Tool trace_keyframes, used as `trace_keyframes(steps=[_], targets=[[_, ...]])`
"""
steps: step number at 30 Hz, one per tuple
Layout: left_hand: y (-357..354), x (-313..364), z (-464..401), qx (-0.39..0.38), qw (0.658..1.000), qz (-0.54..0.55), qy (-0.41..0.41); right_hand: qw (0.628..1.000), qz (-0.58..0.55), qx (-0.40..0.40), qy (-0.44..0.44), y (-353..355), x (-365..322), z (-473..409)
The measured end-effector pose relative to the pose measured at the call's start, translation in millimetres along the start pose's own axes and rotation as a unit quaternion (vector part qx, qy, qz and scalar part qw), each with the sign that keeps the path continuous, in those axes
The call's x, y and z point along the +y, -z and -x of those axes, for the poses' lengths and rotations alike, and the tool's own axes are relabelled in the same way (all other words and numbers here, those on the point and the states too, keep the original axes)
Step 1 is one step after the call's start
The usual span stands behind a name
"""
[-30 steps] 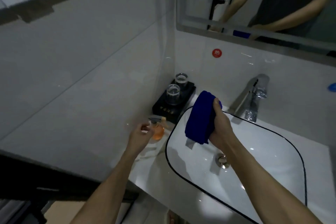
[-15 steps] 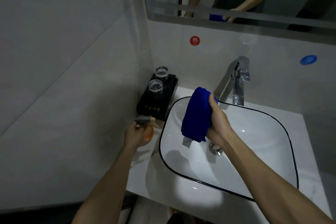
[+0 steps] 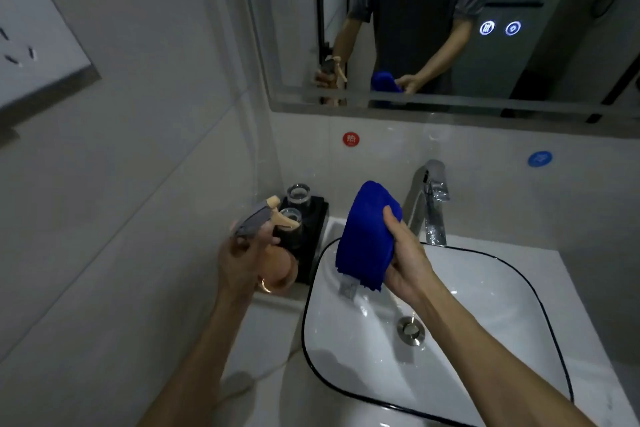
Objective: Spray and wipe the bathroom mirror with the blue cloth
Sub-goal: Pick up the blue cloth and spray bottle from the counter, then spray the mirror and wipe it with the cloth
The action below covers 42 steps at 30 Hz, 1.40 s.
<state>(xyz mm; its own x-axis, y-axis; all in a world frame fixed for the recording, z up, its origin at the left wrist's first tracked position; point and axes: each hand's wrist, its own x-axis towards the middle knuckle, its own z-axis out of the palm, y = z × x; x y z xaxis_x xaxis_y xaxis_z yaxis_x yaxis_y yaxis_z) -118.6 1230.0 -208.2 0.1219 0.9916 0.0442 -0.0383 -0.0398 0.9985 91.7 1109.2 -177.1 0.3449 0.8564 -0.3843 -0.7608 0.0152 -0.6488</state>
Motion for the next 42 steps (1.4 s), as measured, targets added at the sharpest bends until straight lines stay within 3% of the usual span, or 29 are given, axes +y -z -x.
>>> trace_keyframes(steps=[3, 9, 18, 23, 27, 32, 38, 42], targets=[[-18.1, 30.0, 0.9, -0.012, 0.999, 0.029, -0.011, 1.000, -0.009, -0.003, 0.027, -5.1, -14.3, 3.2], [-62.4, 66.0, 3.7, -0.107, 0.993, 0.048, -0.024, 0.996, -0.054, -0.010, 0.073, 8.8, -66.1, 13.4], [-173.3, 163.8, 15.5, -0.164, 0.975, 0.111, -0.101, 0.987, -0.098, -0.016, 0.125, 45.0, -203.9, 41.6], [-240.1, 226.6, 18.2, -0.248, 0.953, 0.110, -0.135, 0.967, -0.056, -0.029, 0.247, 50.8, -296.3, 59.1], [-295.6, 296.5, 20.5, -0.272, 0.935, 0.157, -0.163, 0.925, 0.000, -0.020, 0.380, 41.3, -385.9, 82.9], [-356.1, 385.8, 25.3, -0.266, 0.914, 0.125, -0.280, 0.852, 0.115, 0.001, 0.511, 21.6, -497.1, 120.2], [-420.7, 485.6, 35.4, -0.295, 0.884, 0.182, -0.314, 0.698, 0.255, 0.137, 0.655, -10.5, -604.2, 172.2], [-453.7, 536.3, 38.0, -0.314, 0.874, 0.185, -0.321, 0.643, 0.281, 0.176, 0.691, -29.1, -659.9, 190.3]])
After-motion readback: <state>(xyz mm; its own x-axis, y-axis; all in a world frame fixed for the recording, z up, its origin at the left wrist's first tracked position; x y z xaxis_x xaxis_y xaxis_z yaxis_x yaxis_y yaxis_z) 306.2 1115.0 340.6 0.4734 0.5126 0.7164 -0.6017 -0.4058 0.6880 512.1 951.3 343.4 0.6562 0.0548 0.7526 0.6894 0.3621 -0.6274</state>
